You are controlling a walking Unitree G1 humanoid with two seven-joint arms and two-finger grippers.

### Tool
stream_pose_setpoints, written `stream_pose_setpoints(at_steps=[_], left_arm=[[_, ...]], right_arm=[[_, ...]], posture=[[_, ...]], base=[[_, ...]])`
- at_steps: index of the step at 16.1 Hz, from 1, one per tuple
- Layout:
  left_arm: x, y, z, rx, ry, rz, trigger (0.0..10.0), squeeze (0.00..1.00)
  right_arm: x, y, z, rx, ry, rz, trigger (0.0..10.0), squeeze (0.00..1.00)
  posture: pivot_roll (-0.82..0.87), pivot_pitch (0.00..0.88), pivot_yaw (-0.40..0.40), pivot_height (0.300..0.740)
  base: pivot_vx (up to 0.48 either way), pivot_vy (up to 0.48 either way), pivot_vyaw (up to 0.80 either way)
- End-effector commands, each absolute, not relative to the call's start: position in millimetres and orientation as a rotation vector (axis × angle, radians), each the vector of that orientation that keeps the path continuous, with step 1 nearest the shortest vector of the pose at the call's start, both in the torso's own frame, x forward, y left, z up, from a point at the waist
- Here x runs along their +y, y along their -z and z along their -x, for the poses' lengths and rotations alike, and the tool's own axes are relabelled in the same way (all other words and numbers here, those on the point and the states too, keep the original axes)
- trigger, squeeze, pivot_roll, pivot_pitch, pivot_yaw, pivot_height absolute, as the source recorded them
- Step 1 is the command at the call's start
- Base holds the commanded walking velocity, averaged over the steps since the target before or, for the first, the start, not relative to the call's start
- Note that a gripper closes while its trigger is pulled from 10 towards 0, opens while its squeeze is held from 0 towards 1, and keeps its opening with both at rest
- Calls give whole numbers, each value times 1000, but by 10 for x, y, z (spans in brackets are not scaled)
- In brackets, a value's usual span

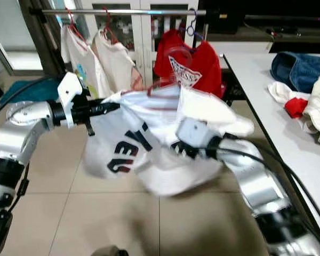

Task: Hang hanger

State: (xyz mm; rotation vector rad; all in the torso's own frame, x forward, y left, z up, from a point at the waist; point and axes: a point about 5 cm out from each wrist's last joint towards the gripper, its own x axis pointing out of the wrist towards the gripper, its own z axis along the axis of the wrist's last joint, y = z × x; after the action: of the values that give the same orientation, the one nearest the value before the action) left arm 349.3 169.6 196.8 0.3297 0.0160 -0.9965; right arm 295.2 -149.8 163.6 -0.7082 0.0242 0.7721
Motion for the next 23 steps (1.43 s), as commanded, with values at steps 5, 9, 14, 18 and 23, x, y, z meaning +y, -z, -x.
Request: stream_pose_setpoints(at_steps=[5,9,14,18,23], left_arm=[[1834,-1939,-3552,79,869,-486,0,0],[1872,-2029,-3525,53,839,-489,0,0],[1700,-2033,-3529,3,852,-361,0,0],[1704,-2039,-3544,9,853,-387,0,0],[1802,-1959,-3394,104,1040,-447,0,0]], right_arm=[[-1663,-1738,-3110,-26,-594,1036,10000,0],[-2006,-1650,-3127,119,-430,1170,10000,0],[-1596,-1608,-2989,-67,-568,1120,10000,0],[-1450,-1656,-2898,-180,-618,998,10000,0],[-1584,-1875,-2951,-250,-538,790,10000,0]], posture=[[-71,0,42,740],[-75,0,42,740],[-75,0,39,740],[-80,0,45,740],[-84,0,47,740]], base=[[0,0,0],[0,0,0],[0,0,0],[0,0,0],[0,0,0]])
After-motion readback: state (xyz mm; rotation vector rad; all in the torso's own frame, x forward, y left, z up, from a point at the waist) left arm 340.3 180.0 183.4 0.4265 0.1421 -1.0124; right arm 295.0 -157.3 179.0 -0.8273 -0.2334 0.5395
